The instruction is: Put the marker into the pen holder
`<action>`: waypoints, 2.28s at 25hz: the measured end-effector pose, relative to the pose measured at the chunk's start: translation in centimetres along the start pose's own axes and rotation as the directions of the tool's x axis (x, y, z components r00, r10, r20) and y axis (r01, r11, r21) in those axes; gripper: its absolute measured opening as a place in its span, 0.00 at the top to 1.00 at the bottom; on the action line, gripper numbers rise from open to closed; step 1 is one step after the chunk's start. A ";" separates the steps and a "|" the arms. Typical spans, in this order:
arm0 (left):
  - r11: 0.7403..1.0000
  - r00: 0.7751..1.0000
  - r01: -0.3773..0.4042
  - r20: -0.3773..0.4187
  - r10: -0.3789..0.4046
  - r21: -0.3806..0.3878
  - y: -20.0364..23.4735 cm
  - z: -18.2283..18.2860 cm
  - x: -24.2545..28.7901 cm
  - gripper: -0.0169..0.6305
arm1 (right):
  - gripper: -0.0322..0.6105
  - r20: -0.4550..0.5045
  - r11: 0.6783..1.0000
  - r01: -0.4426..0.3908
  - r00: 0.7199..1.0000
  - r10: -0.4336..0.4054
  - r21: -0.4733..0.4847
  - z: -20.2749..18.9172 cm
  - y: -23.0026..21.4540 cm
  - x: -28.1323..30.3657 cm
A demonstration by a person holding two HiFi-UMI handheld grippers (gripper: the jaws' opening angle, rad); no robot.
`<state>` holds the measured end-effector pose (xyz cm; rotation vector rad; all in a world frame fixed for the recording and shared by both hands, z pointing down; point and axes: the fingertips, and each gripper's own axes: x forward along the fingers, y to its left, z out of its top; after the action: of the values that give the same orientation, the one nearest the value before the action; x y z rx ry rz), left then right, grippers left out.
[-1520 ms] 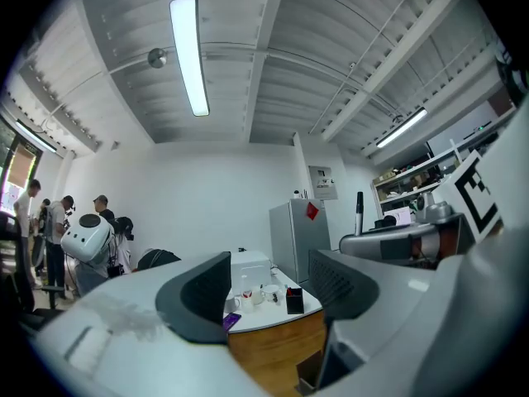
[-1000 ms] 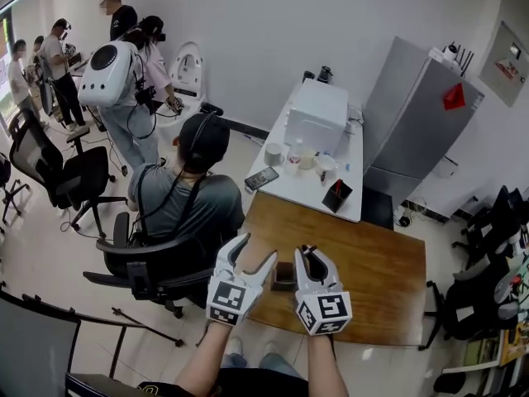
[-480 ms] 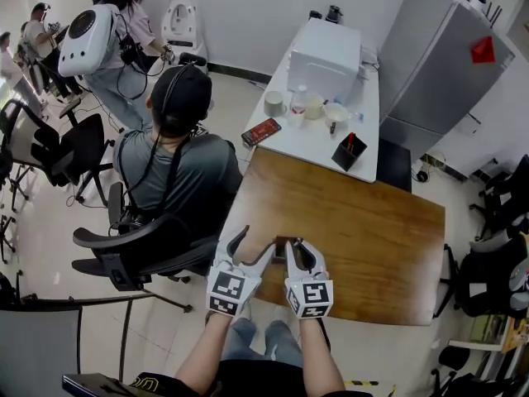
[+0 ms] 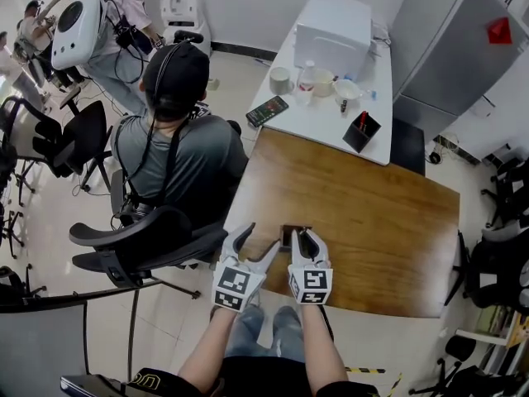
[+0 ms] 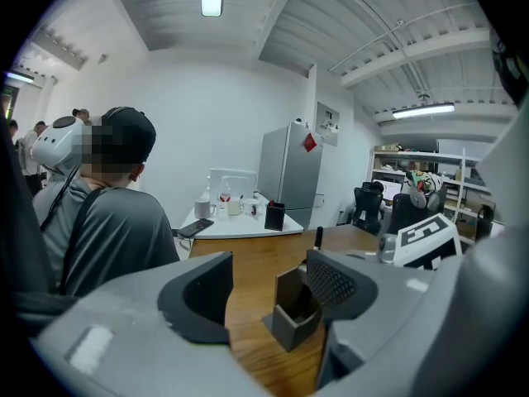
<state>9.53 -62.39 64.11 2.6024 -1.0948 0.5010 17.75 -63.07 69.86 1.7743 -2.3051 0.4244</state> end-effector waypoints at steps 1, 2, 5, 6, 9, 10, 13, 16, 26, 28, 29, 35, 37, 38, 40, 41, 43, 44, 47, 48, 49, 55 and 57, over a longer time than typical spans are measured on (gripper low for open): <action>1.000 1.000 0.002 -0.005 -0.002 -0.001 0.0 -0.3 0.1 0.54 | 0.87 -0.005 1.000 0.004 1.000 -0.004 -0.003 -0.4 0.0 0.2; 1.000 1.000 0.003 -0.010 -0.003 -0.003 0.0 -0.7 0.2 0.54 | 0.87 -0.009 1.000 0.005 1.000 -0.005 -0.004 -0.8 0.1 0.4; 1.000 1.000 0.008 -0.023 -0.008 -0.008 -0.1 -1.5 0.3 0.54 | 0.87 -0.017 1.000 0.012 1.000 -0.013 -0.011 -1.6 0.3 0.8; 1.000 1.000 0.009 -0.027 -0.009 -0.009 -0.1 -1.7 0.3 0.54 | 0.87 -0.020 1.000 0.018 1.000 -0.018 -0.016 -1.8 0.3 0.9; 1.000 0.999 0.007 -0.036 -0.008 -0.013 -0.2 -2.2 0.1 0.54 | 0.87 -0.050 0.999 0.034 0.998 -0.036 -0.029 -2.9 0.4 1.0; 1.000 0.999 0.006 -0.038 -0.007 -0.013 -0.2 -2.4 0.1 0.54 | 0.87 -0.062 0.999 0.044 0.997 -0.046 -0.031 -3.3 0.4 1.0; 1.000 0.999 0.006 -0.043 -0.006 -0.012 -0.1 -2.7 0.1 0.54 | 0.87 -0.094 0.996 0.084 0.992 -0.086 -0.030 -4.3 0.1 1.0; 1.000 0.999 0.007 -0.049 -0.008 -0.013 -0.1 -2.9 0.2 0.54 | 0.87 -0.126 0.993 0.117 0.985 -0.118 -0.020 -5.0 -0.3 0.8; 0.999 0.998 0.027 -0.059 -0.029 -0.023 -0.7 -3.6 0.4 0.54 | 0.84 -0.166 0.991 0.130 0.978 -0.123 0.034 -5.8 -1.1 -0.5; 0.999 0.998 0.031 -0.052 -0.032 -0.024 -0.8 -3.3 0.4 0.54 | 0.81 -0.151 0.991 0.126 0.981 -0.118 0.040 -5.1 -0.9 -0.9; 0.999 0.998 0.033 -0.046 -0.034 -0.023 -0.9 -3.0 0.3 0.54 | 0.80 -0.141 0.991 0.126 0.983 -0.118 0.045 -4.5 -0.9 -1.3; 0.999 0.999 0.036 0.024 -0.036 0.000 -1.2 0.4 -1.1 0.54 | 0.67 -0.004 0.985 0.139 0.990 -0.139 0.099 2.4 -1.1 -5.0; 0.999 0.998 0.036 0.057 -0.037 0.009 -1.3 2.1 -2.0 0.54 | 0.65 0.052 0.987 0.133 0.989 -0.138 0.089 5.3 -1.0 -6.1; 0.999 0.997 0.036 0.074 -0.037 0.016 -1.3 3.0 -2.5 0.54 | 0.63 0.080 0.988 0.130 0.987 -0.137 0.084 6.8 -0.9 -6.6; 0.999 0.993 0.034 0.111 -0.037 0.033 -1.3 5.0 -3.7 0.54 | 0.61 0.138 0.989 0.125 0.981 -0.136 0.082 9.9 -0.6 -7.7; 0.999 0.991 0.032 0.131 -0.037 0.039 -1.3 6.1 -4.4 0.54 | 0.60 0.167 0.989 0.125 0.976 -0.138 0.082 11.3 -0.5 -8.3; 0.998 0.985 0.028 0.169 -0.036 0.047 -1.2 8.5 -5.8 0.54 | 0.58 0.222 0.989 0.128 0.965 -0.143 0.077 14.1 0.0 -9.6; 0.998 0.982 0.028 0.186 -0.038 0.054 -1.3 9.4 -6.5 0.54 | 0.57 0.247 0.989 0.131 0.958 -0.145 0.072 15.3 0.4 -10.3; 0.997 0.969 0.025 0.241 -0.043 0.079 -1.2 11.9 -8.5 0.54 | 0.54 0.308 0.989 0.137 0.940 -0.149 0.059 18.0 1.5 -12.3; 0.996 0.965 0.021 0.259 -0.043 0.086 -1.2 12.8 -9.2 0.54 | 0.53 0.326 0.989 0.139 0.934 -0.149 0.054 18.8 1.9 -12.9; 0.996 0.961 0.016 0.272 -0.041 0.093 -1.2 13.5 -9.9 0.54 | 0.51 0.342 0.989 0.140 0.928 -0.148 0.049 19.5 2.3 -13.6; 0.993 0.936 -0.032 0.353 -0.010 0.114 -2.1 15.4 -13.4 0.54 | 0.45 0.396 0.986 0.164 0.905 -0.156 0.013 21.5 3.4 -17.5; 0.992 0.929 -0.059 0.369 0.014 0.110 -2.8 15.2 -14.3 0.52 | 0.43 0.405 0.986 0.165 0.901 -0.156 0.014 21.5 3.1 -18.9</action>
<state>5.33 -57.18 44.18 2.8631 -1.2599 0.0825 19.97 -52.56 43.14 2.1941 -2.3724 -0.0019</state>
